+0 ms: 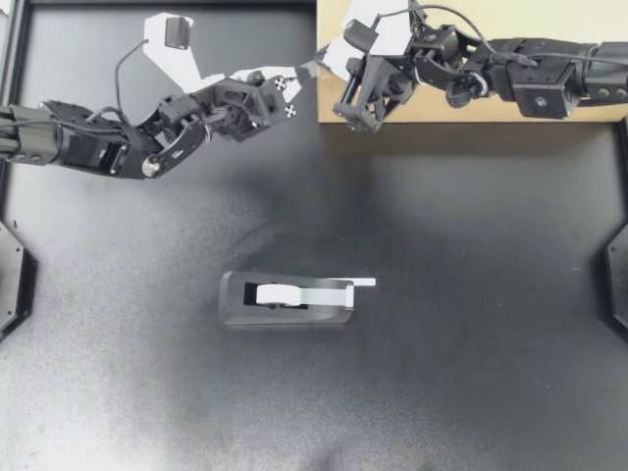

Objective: Cut a small piece of tape from the tape dispenser then place it on the cardboard box's edge.

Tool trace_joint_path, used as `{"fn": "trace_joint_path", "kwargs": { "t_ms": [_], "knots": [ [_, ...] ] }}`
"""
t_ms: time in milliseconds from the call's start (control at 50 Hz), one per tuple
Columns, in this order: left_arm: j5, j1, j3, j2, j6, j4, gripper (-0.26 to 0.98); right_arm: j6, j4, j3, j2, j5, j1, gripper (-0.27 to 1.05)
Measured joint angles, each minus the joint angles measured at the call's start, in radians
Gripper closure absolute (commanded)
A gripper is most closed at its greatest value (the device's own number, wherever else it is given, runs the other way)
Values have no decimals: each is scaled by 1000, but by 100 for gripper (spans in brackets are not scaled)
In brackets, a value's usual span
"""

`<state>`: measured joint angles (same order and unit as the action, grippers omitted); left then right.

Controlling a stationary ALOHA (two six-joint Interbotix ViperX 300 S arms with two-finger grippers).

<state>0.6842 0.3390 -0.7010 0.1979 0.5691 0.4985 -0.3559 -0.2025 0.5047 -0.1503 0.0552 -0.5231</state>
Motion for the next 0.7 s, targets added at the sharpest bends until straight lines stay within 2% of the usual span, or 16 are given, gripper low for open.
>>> {"fn": "trace_joint_path", "kwargs": {
  "t_ms": [60,380,560,700],
  "knots": [
    [-2,2,-3,2,2,0,27,2,0,0,0,0,0,89],
    [-2,-6,-43,-21,-23,-2,34,11,0,0,18,-2,-2,89],
    [-2,-55,-97,-89,-123,-5,35,18,2,8,109,-14,15,89],
    [-2,-110,-143,-175,-245,-11,35,17,0,44,198,-21,101,89]
  ]
}}
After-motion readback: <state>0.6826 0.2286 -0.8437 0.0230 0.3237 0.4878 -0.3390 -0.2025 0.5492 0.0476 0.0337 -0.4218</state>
